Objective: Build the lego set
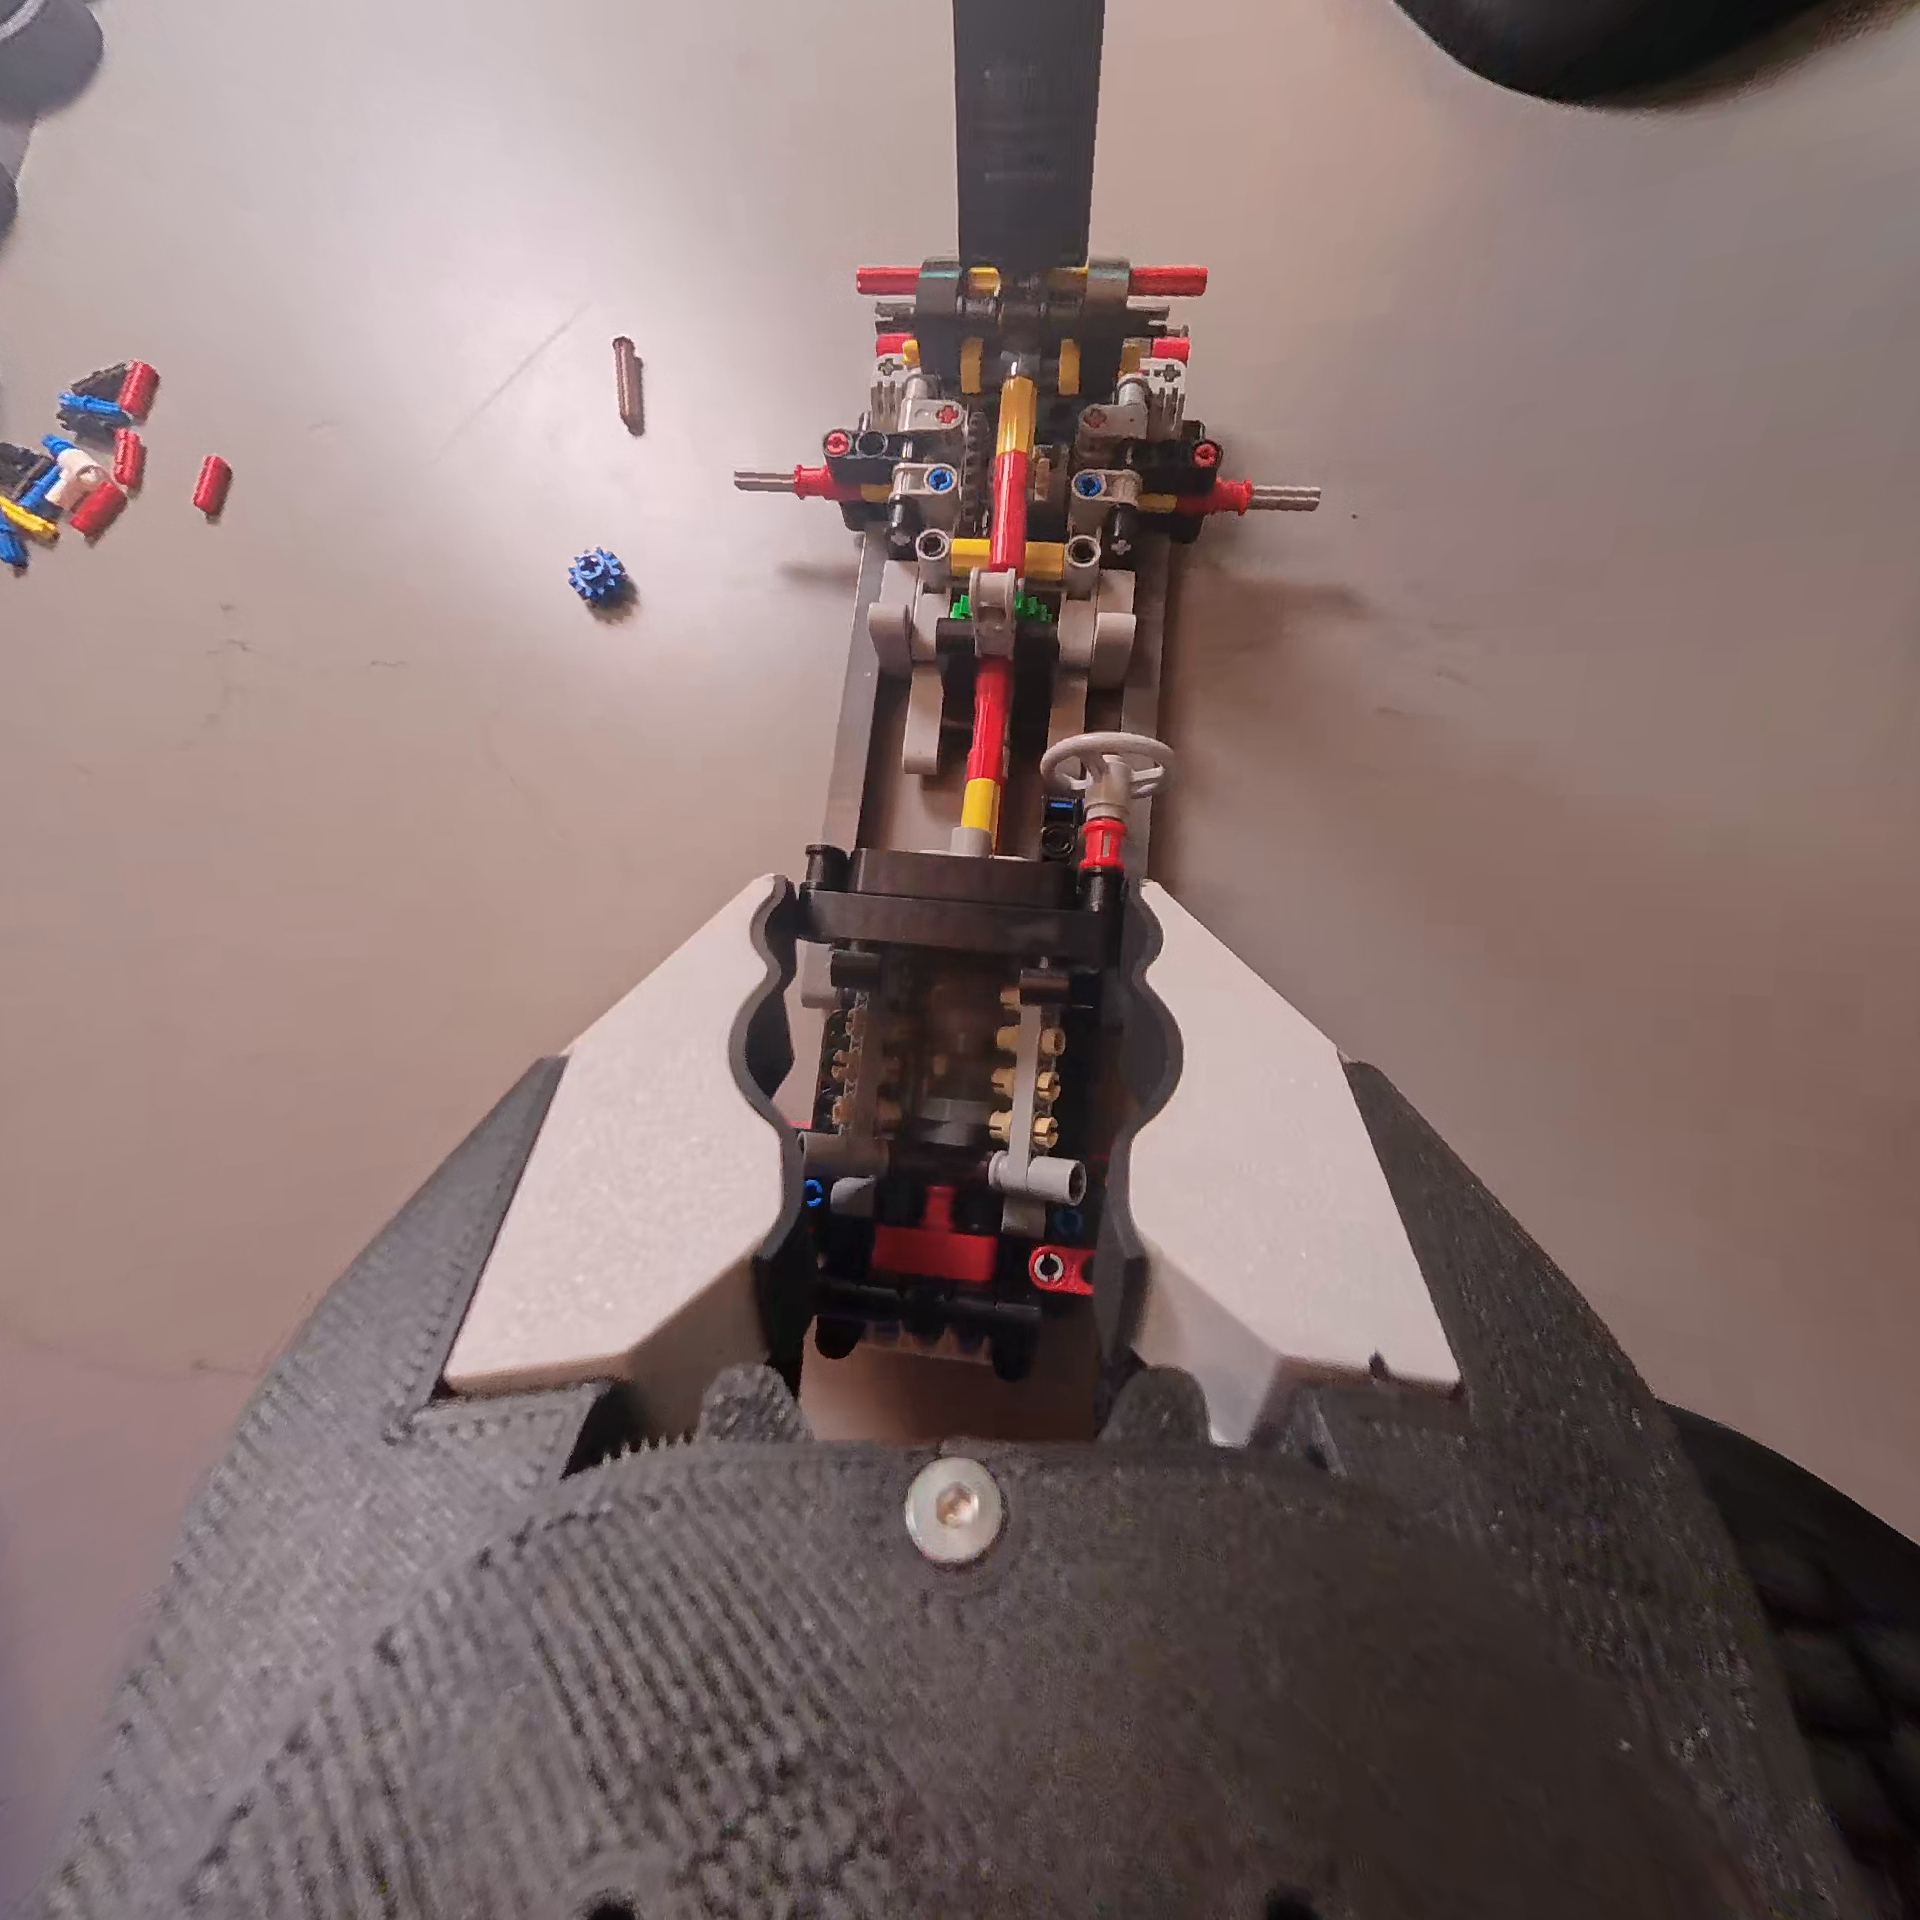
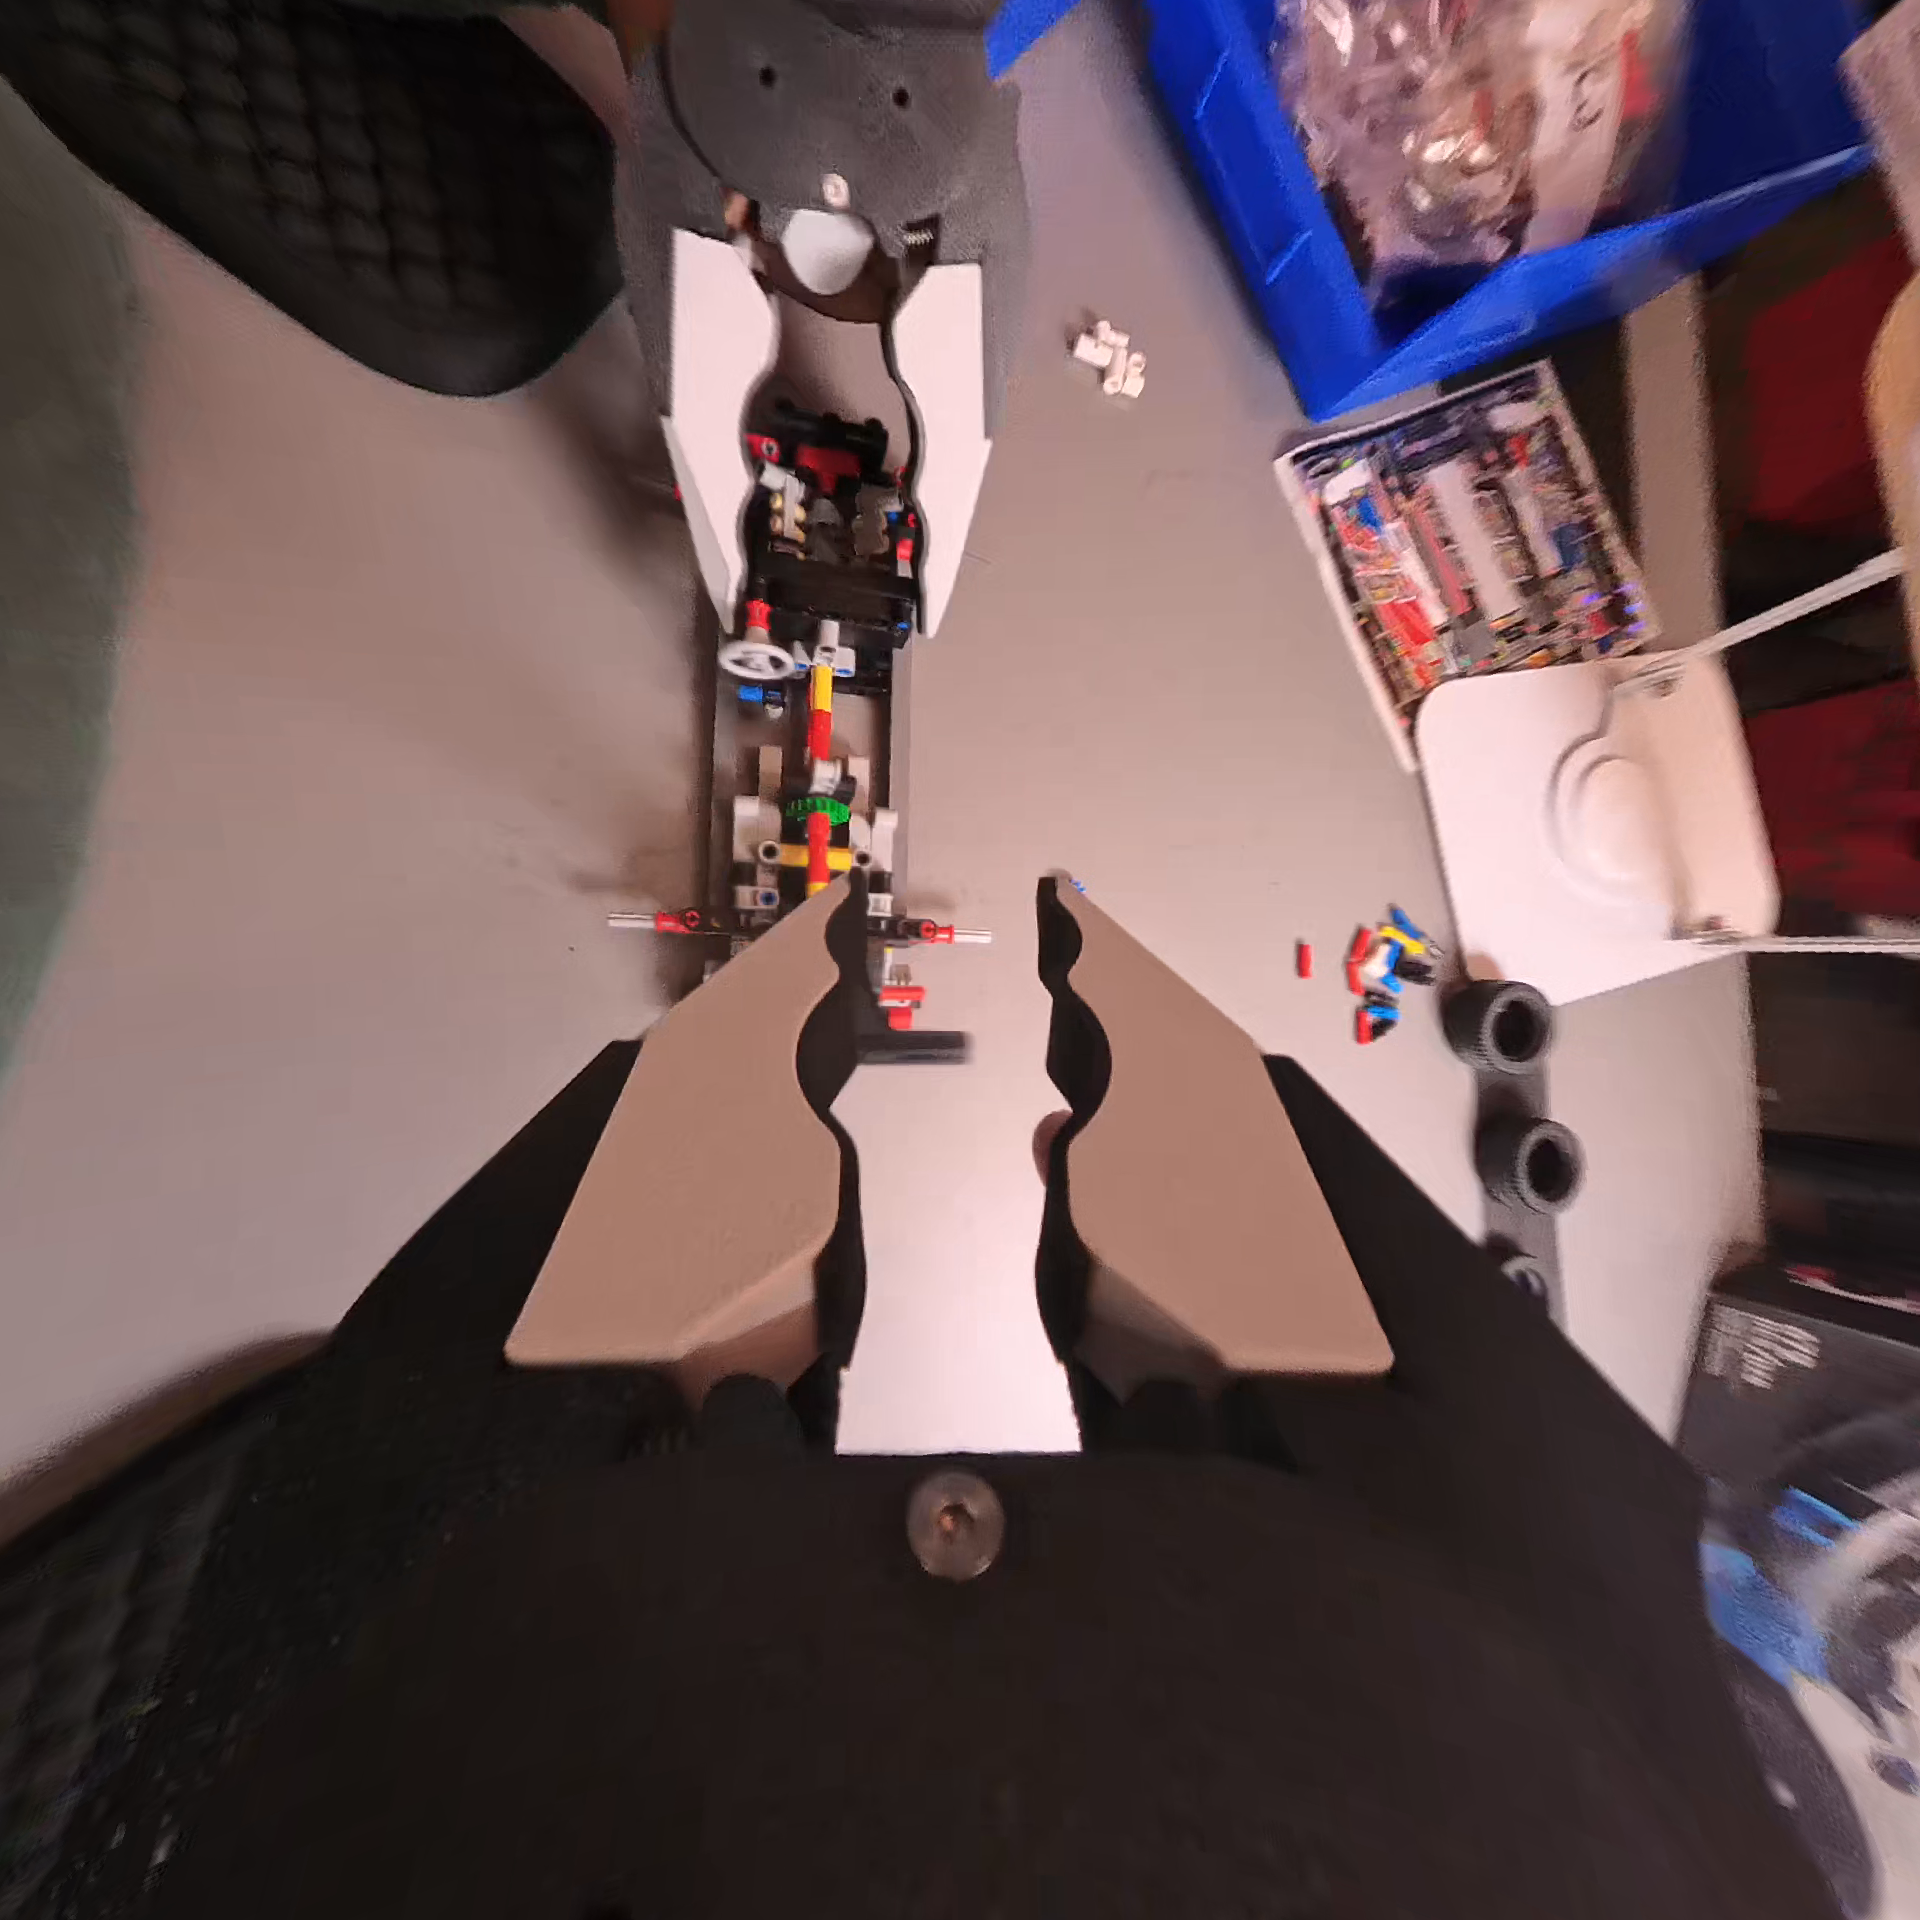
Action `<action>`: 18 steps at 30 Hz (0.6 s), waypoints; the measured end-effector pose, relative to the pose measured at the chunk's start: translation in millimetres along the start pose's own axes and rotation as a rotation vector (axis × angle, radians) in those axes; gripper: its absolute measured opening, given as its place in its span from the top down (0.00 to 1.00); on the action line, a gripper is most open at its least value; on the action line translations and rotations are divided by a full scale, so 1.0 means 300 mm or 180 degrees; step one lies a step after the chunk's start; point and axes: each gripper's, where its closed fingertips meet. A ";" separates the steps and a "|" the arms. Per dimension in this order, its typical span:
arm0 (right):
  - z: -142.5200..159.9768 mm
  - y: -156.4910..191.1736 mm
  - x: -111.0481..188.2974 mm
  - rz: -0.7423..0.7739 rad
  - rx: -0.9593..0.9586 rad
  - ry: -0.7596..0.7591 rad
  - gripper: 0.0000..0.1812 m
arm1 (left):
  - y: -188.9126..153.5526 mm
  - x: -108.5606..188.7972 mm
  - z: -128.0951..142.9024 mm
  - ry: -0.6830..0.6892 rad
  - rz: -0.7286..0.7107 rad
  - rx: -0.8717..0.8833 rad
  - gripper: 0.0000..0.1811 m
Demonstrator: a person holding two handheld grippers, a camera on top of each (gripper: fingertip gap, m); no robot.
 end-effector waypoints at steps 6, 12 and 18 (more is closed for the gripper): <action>0.134 -0.125 -0.170 -0.0883 -0.0923 -0.0367 0.86 | -0.002 -0.003 -0.007 -0.0109 0.0003 0.0042 0.66; 0.066 -0.067 -0.251 -0.1366 -0.0880 -0.0581 0.86 | 0.008 -0.015 -0.017 -0.0157 -0.0092 0.0057 0.66; 0.041 -0.146 -0.110 -0.0933 -0.0743 -0.0452 0.86 | 0.014 -0.020 -0.021 -0.0224 -0.0115 0.0096 0.66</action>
Point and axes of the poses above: each gripper's, where its closed fingertips meet, x back along the fingers, z out of its underside, y = z × x across the jaws, and after that the axes turned 13 degrees about -z, right-handed
